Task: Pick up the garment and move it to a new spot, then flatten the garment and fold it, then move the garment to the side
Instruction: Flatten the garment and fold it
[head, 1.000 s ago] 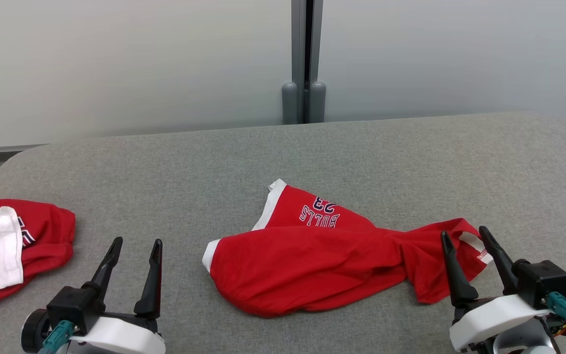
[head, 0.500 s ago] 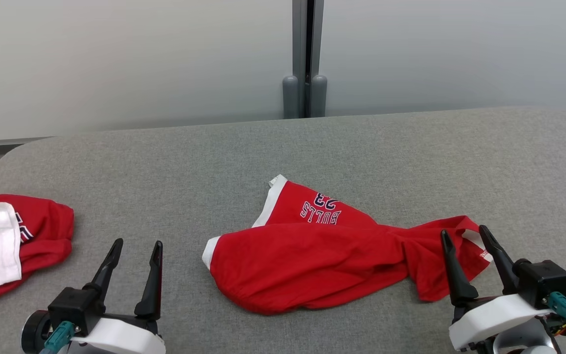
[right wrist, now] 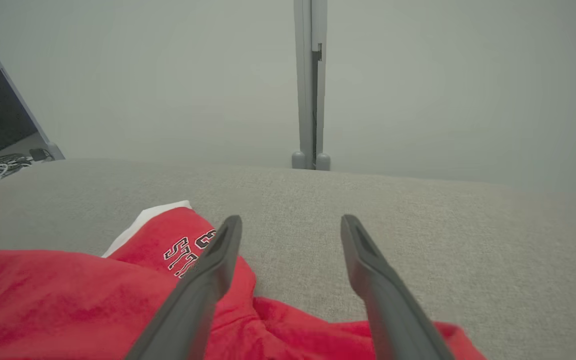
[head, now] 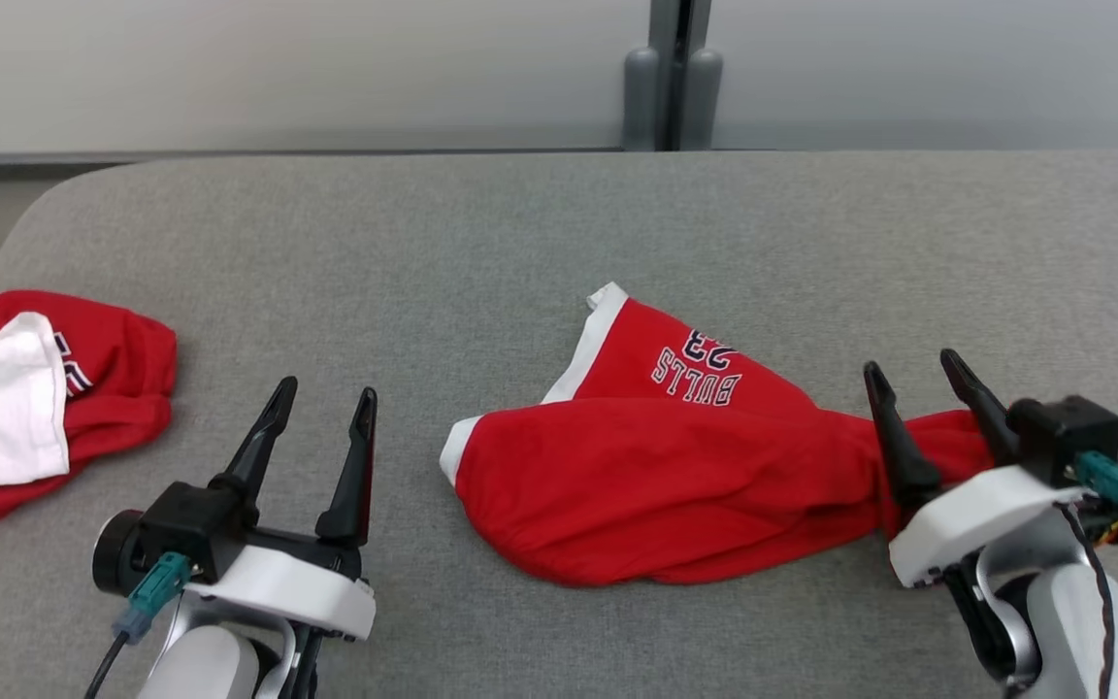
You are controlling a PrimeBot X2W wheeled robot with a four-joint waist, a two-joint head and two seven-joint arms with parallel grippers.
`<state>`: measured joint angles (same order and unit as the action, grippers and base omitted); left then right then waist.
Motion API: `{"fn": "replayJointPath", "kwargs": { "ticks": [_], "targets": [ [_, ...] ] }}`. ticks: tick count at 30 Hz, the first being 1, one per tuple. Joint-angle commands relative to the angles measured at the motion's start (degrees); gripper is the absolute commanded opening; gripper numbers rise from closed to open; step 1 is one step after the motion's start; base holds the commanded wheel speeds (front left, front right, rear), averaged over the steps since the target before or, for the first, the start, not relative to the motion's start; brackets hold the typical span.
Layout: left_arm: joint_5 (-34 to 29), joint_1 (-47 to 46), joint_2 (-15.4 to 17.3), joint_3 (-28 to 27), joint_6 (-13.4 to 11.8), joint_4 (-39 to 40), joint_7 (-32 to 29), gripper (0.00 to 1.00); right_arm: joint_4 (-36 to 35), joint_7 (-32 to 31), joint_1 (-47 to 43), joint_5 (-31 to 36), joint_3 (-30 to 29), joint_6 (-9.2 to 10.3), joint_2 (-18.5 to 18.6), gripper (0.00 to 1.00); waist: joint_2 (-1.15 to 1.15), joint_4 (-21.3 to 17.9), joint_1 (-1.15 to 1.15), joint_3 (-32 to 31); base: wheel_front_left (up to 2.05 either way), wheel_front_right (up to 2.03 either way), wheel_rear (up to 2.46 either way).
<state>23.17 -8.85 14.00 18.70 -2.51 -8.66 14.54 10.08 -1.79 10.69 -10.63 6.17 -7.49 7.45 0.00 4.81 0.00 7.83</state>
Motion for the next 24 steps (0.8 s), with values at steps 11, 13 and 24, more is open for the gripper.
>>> {"fn": "replayJointPath", "kwargs": {
  "ticks": [11, 13, 24],
  "targets": [
    [-2.1, -6.1, -3.9, -1.1, 2.6, -2.5, 0.7, 1.0, 17.8, -11.7, 16.4, -7.9, 12.4, 0.0, 7.0, 1.0, 0.0, 7.9, 0.0, 7.9, 0.0, 0.0, 0.0],
    [-2.7, -6.0, -4.5, -1.7, 3.0, -2.6, 0.7, 1.0, 20.7, -14.3, 17.7, -9.7, 14.3, 0.01, 7.7, 1.0, 0.0, 8.1, 0.0, 8.1, 0.0, 0.0, 0.0],
    [-5.5, -4.8, -5.8, -5.0, 4.6, -2.8, 0.7, 1.0, 20.8, -6.8, 20.7, -14.9, 15.9, 0.01, 7.3, 0.0, 0.0, 5.7, 0.0, 7.6, 0.0, 0.0, 0.0]
  ]
}}
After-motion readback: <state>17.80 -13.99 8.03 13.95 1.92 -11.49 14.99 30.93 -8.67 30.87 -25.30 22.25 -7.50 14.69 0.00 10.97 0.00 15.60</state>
